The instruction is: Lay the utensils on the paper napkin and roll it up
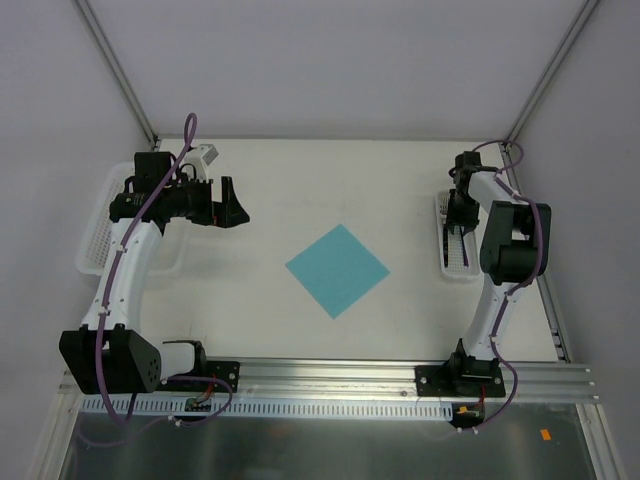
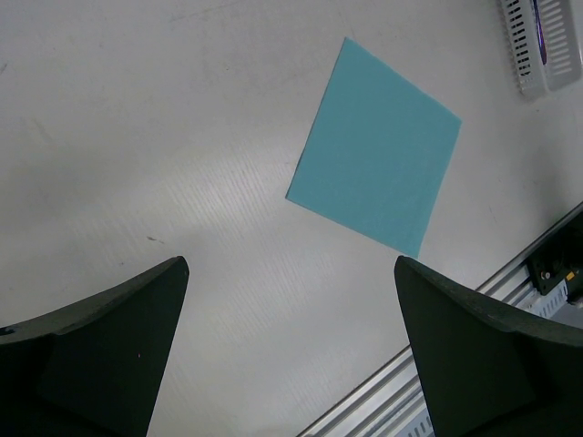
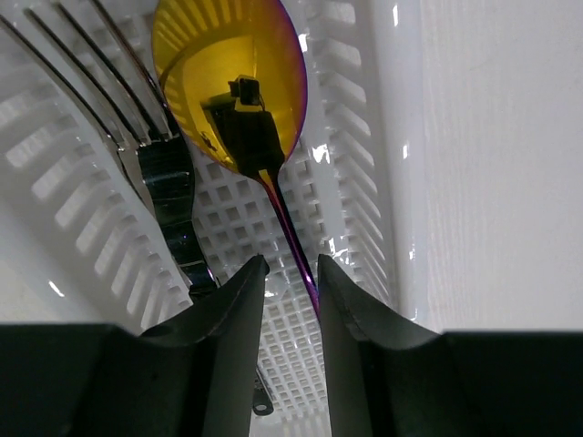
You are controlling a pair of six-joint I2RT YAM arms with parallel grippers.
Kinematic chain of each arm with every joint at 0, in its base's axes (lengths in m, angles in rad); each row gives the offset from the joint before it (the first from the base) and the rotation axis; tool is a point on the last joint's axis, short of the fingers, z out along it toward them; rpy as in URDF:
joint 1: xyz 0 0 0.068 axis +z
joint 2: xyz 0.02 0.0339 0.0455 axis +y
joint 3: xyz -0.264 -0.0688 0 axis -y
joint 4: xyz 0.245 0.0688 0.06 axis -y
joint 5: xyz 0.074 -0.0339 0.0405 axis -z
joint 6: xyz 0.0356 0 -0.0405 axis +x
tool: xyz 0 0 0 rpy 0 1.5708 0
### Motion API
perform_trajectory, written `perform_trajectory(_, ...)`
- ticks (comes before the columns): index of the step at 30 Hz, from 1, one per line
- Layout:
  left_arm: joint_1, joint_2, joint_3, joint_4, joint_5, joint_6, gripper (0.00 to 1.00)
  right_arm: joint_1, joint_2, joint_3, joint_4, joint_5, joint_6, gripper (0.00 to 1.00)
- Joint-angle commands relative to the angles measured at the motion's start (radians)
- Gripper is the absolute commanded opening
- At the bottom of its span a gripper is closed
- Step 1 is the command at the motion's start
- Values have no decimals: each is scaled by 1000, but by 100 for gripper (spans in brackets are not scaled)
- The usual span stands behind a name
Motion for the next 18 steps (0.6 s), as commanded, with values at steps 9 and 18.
perform_trajectory(9,10,39,43,14,57,-6,99,-15,17,23,18,-97,20,14)
perform_trajectory(18,10,63,60,12,63,4,99,-16,-44,19,20,-91,7,0)
